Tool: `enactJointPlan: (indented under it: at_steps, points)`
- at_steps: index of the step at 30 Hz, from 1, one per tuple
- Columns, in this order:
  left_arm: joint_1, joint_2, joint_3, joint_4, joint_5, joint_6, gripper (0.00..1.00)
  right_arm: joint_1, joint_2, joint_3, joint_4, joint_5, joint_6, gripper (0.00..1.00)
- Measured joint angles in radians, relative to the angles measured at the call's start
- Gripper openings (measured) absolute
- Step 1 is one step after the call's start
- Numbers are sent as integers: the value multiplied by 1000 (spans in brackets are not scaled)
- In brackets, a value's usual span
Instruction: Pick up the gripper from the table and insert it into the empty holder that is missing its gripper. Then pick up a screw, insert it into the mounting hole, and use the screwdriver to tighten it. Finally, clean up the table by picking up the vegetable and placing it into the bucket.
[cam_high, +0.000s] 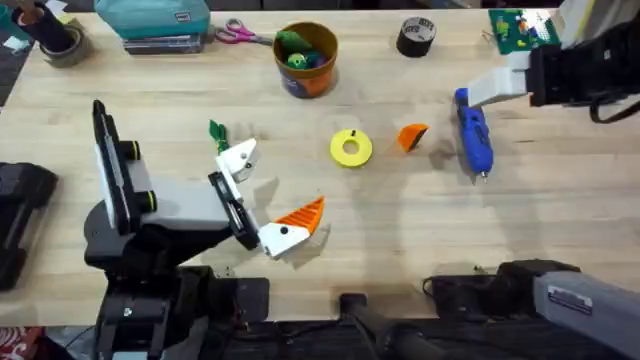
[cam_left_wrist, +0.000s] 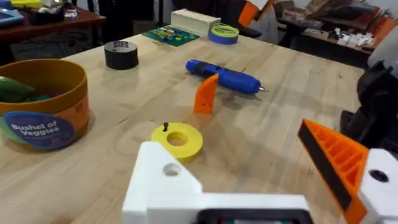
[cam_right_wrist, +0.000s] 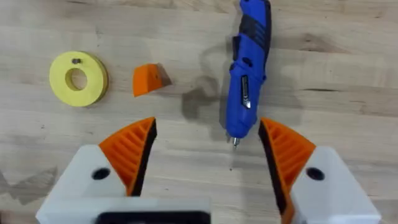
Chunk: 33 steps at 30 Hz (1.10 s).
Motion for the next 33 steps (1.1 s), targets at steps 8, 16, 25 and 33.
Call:
enactJointPlan:
  at_steps: [8,16,25,33]
  points:
    - [0,0,0,-3,22,4,942,0,0,0,0,0,0,997]
    - [0,0,0,-4,25,4,943,0,0,0,0,0,0,996]
    - [0,0,0,-4,25,7,943,0,0,0,0,0,0,996]
    - [0,0,0,-4,25,7,942,0,0,0,0,0,0,996]
